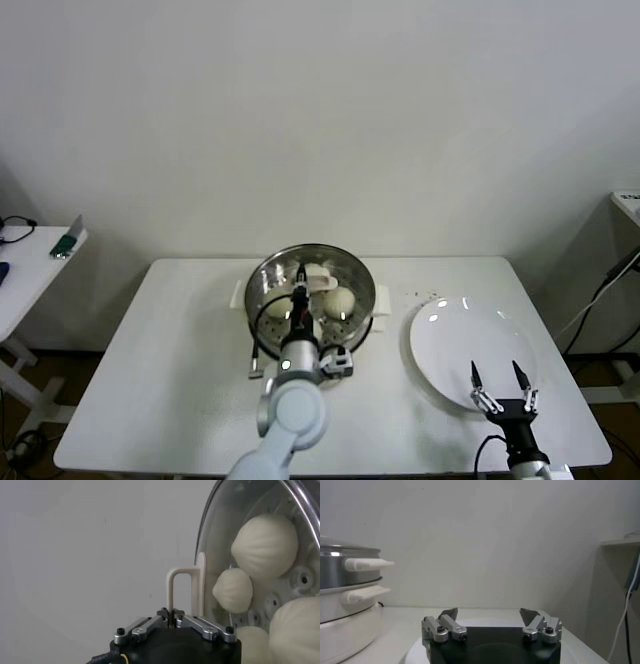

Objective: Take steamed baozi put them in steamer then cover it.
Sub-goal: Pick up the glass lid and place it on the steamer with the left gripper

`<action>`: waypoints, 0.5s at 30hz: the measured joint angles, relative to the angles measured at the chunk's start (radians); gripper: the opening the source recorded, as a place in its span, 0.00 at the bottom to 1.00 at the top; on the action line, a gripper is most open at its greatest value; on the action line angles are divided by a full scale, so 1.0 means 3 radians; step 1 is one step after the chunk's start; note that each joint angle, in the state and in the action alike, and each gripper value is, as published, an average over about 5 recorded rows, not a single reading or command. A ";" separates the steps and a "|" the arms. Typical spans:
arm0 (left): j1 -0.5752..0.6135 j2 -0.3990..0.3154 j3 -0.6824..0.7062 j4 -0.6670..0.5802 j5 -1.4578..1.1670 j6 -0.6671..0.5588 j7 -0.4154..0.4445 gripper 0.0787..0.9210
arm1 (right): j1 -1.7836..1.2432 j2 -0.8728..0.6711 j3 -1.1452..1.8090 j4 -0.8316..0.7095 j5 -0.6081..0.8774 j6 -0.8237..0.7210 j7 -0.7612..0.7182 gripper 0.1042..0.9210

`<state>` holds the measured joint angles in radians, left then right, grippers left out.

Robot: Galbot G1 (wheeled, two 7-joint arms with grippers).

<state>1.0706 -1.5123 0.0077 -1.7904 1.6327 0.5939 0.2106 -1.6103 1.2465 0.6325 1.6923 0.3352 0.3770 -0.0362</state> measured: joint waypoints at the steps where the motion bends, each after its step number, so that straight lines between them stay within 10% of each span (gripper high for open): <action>1: 0.0002 0.0005 0.0003 -0.0006 -0.0005 0.0001 0.0004 0.08 | 0.0000 0.0000 0.0000 0.0000 0.0000 0.0000 0.0000 0.88; 15: 0.0024 0.0159 0.0130 -0.0358 -0.0286 0.0115 0.0180 0.51 | 0.0016 -0.0036 -0.0017 0.0005 0.0010 -0.0040 -0.0046 0.88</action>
<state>1.0778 -1.4647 0.0466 -1.8978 1.5469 0.6283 0.2648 -1.6055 1.2356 0.6274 1.6939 0.3383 0.3651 -0.0500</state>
